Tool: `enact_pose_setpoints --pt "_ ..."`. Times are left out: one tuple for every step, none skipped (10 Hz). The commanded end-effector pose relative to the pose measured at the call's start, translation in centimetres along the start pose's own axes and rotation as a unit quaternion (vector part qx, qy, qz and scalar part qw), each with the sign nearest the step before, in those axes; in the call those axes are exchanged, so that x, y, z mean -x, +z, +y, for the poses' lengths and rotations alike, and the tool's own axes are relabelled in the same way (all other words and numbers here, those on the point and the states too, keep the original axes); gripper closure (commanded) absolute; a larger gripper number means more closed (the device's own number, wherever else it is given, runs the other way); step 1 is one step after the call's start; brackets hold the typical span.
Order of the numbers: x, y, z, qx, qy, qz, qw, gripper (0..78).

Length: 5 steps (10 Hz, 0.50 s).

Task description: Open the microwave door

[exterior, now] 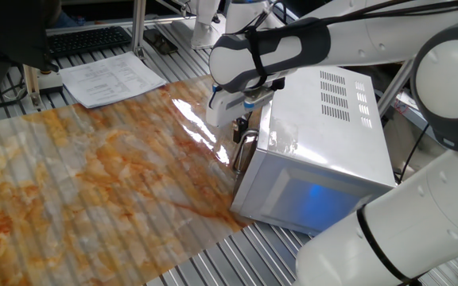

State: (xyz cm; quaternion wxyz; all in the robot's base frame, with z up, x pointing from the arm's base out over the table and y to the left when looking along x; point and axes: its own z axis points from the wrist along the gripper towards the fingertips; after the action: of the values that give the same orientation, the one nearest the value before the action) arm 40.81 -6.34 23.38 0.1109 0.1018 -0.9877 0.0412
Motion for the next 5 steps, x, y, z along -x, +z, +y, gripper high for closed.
enact_pose_setpoints --pt "0.3 1.1 2.1 0.024 0.043 0.018 0.9987 76.3" --pt "0.9 0.8 2.3 0.033 0.063 0.015 0.9973 76.3" --pt "1.5 0.6 2.4 0.043 0.081 0.012 0.9957 76.3" --pt "1.6 0.6 2.4 0.042 0.083 0.013 0.9955 76.3" --pt "2.3 0.2 2.6 0.042 0.099 0.014 0.9941 76.3"
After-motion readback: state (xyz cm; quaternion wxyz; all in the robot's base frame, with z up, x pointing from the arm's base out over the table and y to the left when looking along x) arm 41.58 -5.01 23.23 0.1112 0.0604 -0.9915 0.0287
